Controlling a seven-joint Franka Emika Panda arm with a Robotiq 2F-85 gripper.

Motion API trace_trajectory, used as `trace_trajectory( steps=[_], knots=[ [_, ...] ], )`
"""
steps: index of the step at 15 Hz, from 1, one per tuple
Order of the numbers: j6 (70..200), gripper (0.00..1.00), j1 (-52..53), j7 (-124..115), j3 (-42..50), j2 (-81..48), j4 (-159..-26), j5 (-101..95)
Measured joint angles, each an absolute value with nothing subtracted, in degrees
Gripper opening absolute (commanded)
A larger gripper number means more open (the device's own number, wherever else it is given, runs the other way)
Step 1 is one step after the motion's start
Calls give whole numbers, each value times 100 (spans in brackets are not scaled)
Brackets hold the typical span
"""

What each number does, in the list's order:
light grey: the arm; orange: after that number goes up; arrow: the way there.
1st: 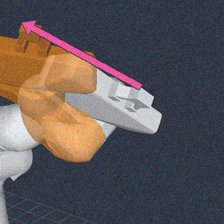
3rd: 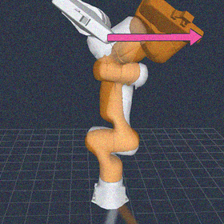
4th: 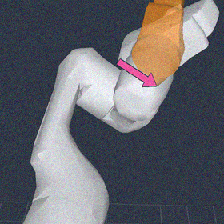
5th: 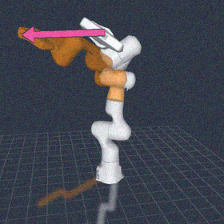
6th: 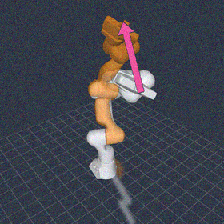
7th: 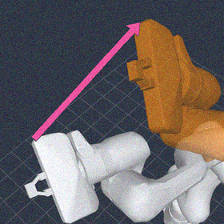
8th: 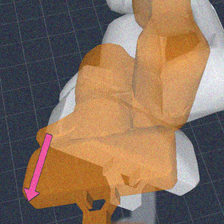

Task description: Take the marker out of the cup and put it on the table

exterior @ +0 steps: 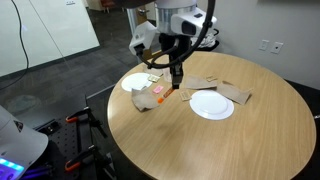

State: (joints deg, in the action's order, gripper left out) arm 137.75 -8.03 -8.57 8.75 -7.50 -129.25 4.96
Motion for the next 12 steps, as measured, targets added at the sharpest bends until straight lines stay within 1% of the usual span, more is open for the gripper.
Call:
trace_trajectory(
  steps=[6, 12],
  knots=[
    [13737, 5, -915, -894, 896, -1511, -12419, 749],
    [13392, 5, -943, -1253, 1043, -1903, -12075, 749]
  ],
)
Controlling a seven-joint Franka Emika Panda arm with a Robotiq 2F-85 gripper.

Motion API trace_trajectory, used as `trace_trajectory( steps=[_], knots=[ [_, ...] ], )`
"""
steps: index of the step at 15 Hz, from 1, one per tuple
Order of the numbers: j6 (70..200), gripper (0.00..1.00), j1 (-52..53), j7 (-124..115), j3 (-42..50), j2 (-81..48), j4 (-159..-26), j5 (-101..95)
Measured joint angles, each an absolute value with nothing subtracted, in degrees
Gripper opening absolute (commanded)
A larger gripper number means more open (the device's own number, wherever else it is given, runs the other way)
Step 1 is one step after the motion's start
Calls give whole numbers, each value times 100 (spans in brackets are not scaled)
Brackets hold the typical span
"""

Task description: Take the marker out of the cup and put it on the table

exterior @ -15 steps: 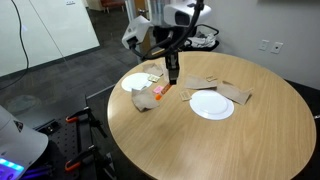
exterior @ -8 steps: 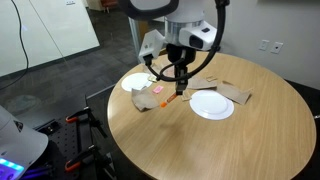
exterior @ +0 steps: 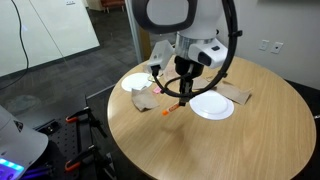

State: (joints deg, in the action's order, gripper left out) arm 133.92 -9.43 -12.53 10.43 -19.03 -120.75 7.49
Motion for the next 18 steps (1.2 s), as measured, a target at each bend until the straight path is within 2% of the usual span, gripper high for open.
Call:
trace_trajectory(
  steps=[18],
  knots=[
    [12975, 5, -1066, -1265, 925, -3363, -10934, 1000]
  ],
)
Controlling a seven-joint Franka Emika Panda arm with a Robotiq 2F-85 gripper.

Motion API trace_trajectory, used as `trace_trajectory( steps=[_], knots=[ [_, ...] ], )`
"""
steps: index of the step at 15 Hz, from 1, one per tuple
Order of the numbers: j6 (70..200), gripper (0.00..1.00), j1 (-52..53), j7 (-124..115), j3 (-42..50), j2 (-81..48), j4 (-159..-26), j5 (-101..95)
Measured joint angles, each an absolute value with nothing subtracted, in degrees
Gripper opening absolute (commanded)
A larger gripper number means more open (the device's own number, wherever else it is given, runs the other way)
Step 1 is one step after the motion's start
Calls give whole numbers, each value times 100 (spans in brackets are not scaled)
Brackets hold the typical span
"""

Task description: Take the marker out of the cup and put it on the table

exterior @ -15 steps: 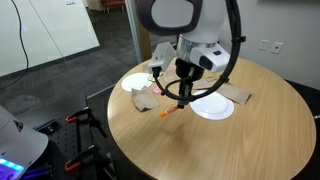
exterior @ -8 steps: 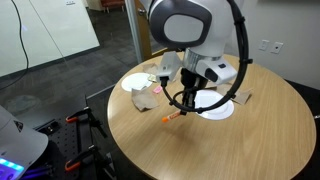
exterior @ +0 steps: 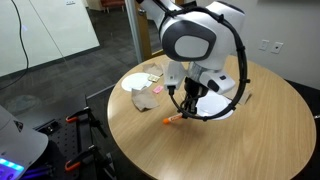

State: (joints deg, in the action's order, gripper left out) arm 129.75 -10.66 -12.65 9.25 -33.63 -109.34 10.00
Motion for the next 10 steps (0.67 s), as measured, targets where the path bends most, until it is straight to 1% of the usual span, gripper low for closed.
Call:
trace_trajectory(
  steps=[2, 3, 4, 7, 10],
  knots=[
    [12897, 5, -1071, -1264, 902, -3511, -10767, 1013],
    [12857, 46, -1072, -1264, 892, -3578, -10687, 1014],
    [12807, 47, -1074, -1263, 882, -3638, -10610, 1014],
    [12743, 67, -1075, -1263, 860, -3779, -10437, 1014],
    [12743, 91, -1074, -1263, 851, -3832, -10356, 1014]
  ],
)
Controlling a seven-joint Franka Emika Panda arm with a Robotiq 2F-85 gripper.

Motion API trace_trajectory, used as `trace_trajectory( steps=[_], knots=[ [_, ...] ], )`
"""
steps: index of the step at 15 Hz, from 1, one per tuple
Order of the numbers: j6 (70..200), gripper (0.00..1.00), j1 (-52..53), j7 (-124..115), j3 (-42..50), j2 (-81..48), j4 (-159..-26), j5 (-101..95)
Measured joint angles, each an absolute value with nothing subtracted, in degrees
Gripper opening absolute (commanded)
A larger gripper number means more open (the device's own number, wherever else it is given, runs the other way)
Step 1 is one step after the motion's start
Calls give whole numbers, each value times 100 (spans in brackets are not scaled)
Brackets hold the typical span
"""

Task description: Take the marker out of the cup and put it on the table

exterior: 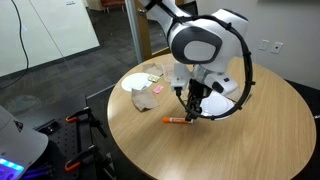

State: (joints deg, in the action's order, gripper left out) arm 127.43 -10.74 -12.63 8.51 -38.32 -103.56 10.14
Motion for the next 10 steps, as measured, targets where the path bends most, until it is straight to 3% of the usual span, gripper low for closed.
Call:
trace_trajectory(
  steps=[2, 10],
  knots=[
    [12743, 100, -1068, -1263, 850, -3824, -10322, 1013],
    [13035, 100, -886, -1274, 885, -3217, -10564, 856]
  ],
)
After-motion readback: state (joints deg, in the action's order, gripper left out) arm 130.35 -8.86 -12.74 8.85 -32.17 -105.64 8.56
